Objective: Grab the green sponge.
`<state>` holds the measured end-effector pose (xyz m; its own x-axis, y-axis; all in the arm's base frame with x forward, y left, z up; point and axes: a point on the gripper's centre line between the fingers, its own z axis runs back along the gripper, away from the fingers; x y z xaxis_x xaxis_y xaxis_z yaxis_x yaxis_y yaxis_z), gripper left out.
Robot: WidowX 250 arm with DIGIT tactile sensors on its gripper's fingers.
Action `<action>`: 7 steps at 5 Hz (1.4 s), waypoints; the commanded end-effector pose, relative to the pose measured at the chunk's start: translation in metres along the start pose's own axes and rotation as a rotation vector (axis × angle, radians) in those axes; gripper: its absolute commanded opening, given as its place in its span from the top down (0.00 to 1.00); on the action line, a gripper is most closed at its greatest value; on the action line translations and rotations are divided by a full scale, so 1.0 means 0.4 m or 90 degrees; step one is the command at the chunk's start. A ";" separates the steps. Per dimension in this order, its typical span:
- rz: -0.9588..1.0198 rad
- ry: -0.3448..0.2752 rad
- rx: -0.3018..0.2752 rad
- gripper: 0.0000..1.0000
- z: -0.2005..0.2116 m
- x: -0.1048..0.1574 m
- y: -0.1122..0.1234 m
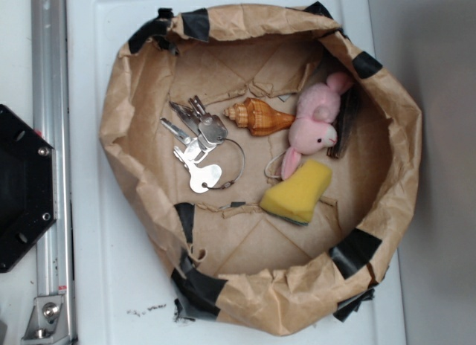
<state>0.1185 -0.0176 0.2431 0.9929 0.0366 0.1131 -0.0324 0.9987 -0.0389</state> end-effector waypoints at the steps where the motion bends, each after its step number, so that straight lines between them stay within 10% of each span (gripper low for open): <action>1: 0.000 0.000 0.000 0.00 0.000 0.000 0.000; 3: 0.234 -0.074 0.007 0.00 -0.141 0.145 0.086; 5: 0.432 -0.123 -0.090 0.00 -0.276 0.267 0.064; 7: 0.349 -0.042 -0.068 0.00 -0.479 0.385 -0.058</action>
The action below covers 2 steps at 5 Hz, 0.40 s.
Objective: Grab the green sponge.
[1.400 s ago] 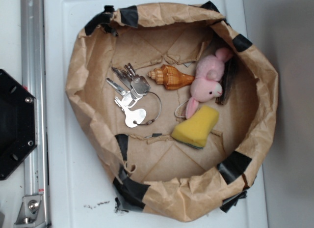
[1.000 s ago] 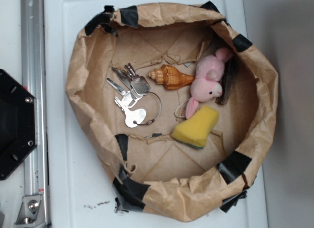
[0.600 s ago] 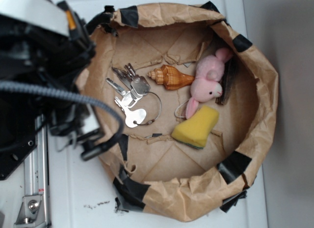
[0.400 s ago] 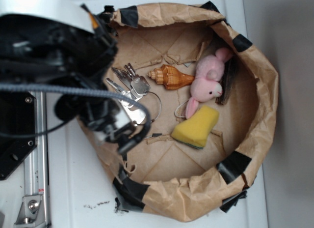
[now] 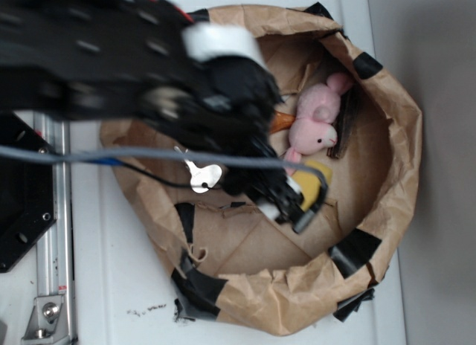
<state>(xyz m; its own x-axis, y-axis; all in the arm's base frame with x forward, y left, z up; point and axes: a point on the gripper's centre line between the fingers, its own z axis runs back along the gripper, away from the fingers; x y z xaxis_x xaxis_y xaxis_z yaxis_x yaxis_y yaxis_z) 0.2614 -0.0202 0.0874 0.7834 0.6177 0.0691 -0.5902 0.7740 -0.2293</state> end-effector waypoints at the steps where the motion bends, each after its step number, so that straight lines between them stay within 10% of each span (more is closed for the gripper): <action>1: -0.063 -0.020 0.025 0.00 -0.110 0.042 -0.096; 2: -0.070 -0.036 0.040 0.02 -0.140 0.068 -0.110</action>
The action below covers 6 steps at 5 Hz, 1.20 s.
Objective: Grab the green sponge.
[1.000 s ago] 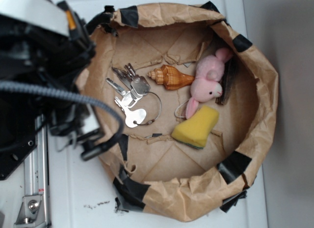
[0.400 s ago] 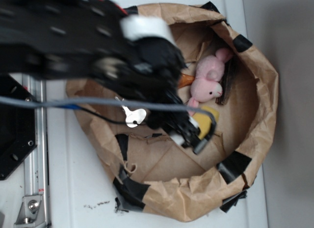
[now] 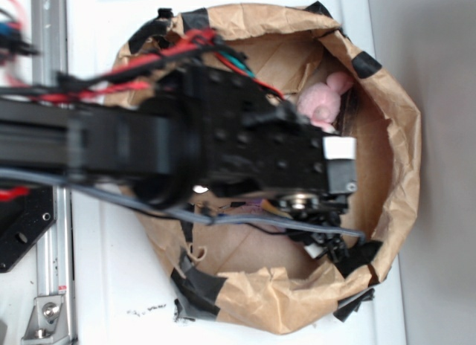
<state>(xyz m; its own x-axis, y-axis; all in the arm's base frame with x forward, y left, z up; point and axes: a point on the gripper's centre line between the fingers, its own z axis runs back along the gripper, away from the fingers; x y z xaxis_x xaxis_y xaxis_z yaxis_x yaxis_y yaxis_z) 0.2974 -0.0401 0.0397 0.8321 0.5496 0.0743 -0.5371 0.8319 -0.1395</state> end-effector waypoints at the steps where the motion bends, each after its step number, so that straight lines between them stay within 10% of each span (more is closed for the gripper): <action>1: -0.026 -0.060 -0.009 1.00 0.031 0.020 -0.035; 3: -0.174 -0.080 -0.082 1.00 0.237 0.013 -0.002; 4: -0.243 -0.036 -0.073 1.00 0.365 -0.006 0.062; 6: -0.358 -0.105 0.026 1.00 0.485 -0.030 0.165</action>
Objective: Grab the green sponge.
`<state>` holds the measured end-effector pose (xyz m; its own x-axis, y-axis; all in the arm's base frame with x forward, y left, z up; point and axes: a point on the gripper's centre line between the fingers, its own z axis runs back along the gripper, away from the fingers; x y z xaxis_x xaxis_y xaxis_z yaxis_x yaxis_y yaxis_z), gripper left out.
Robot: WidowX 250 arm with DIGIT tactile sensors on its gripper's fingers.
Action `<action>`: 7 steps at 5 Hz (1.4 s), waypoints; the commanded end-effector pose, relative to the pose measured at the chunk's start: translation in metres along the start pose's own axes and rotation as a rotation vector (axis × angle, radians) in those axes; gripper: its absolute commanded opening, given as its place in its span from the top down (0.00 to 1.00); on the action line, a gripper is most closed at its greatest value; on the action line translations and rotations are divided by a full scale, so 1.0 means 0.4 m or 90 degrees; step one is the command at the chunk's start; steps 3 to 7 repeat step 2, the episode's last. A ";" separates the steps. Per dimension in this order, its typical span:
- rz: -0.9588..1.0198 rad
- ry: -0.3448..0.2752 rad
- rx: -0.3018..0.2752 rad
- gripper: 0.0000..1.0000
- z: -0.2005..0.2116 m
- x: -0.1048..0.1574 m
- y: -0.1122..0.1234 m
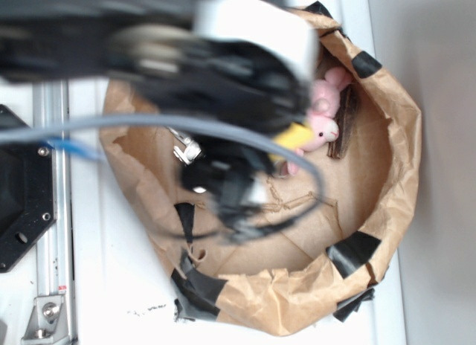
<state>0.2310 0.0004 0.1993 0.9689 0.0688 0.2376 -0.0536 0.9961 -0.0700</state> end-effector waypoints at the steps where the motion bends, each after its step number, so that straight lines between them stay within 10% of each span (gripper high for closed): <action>1: -0.012 -0.030 0.032 1.00 0.035 -0.003 0.100; 7: -0.020 -0.034 0.046 1.00 0.028 -0.006 0.103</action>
